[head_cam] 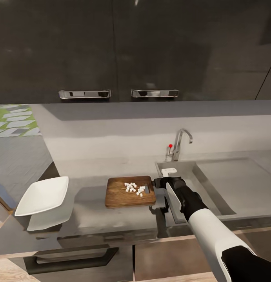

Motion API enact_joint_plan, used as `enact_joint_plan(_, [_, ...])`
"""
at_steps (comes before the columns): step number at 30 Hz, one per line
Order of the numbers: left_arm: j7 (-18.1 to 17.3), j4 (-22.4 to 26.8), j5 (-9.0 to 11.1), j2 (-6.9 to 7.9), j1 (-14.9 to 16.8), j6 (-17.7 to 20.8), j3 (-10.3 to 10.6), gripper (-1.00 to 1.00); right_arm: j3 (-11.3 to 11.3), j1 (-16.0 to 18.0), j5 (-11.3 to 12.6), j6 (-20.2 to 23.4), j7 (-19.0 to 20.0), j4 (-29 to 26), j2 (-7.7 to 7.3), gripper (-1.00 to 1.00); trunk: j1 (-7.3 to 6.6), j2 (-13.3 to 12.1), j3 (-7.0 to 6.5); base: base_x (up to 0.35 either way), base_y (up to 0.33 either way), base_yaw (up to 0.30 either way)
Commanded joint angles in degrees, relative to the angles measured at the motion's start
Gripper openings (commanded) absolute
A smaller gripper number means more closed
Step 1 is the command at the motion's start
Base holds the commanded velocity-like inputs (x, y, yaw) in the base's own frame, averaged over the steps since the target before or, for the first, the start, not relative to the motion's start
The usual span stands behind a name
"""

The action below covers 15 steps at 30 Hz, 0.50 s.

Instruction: In the kitchen, take the Vidalia onion out of the sink, dice it on the chopping board with the paring knife, put the diced onion into the bowl on the countertop, then place both the paring knife and the chopping board into the sink.

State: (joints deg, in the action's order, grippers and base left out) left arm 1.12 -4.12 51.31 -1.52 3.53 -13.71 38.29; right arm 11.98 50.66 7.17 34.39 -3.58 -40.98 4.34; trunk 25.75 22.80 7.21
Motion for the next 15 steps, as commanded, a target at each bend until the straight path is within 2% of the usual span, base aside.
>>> enact_joint_plan(1, [0.12,-0.18,0.01,-0.06,0.06,-0.27,0.34,1.0,0.18,0.05,0.56,0.23,-0.38,-0.06,-0.04,1.0,0.03,0.12,0.12,0.003,0.0,0.0])
enact_joint_plan(15, [0.12,-0.18,0.01,-0.06,0.07,-0.27,0.38,1.0,0.2,0.05,0.56,0.23,-0.38,-0.06,-0.04,1.0,0.03,0.12,0.5,0.0,0.0,0.0])
